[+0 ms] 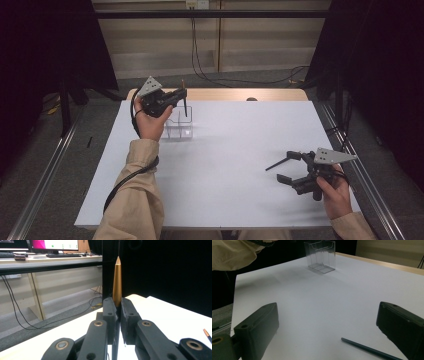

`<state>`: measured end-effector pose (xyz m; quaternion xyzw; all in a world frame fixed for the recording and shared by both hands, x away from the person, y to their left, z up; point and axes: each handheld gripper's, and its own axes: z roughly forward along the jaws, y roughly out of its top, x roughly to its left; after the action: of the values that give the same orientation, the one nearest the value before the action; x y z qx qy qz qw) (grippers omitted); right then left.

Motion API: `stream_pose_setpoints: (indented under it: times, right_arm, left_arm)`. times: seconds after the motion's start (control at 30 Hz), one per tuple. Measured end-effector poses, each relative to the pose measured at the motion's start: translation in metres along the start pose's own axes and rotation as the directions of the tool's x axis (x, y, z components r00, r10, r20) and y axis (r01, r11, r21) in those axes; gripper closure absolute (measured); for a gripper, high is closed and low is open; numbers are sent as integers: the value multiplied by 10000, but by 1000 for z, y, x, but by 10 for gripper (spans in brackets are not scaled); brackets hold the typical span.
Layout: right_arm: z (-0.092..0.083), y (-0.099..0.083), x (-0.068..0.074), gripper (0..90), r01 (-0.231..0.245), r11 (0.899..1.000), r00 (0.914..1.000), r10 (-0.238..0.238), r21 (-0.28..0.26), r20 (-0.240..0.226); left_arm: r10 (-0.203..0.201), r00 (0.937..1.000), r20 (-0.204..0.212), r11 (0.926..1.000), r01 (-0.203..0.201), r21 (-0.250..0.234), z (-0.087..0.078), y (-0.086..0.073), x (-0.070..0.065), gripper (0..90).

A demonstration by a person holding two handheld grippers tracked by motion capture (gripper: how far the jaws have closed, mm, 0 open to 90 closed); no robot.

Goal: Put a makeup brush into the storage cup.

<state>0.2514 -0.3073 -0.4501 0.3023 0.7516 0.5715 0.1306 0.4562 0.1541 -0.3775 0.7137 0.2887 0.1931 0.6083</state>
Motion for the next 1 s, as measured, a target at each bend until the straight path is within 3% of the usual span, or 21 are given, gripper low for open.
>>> stream_pose_setpoints:
  times: [1.0]
  right_arm:
    - [-1, 1, 1, 37, 84, 9999, 9999, -85, -77, -79]
  left_arm:
    - [-375, 9993, -42, 9990, 376, 228, -3, -17, 1, 835]
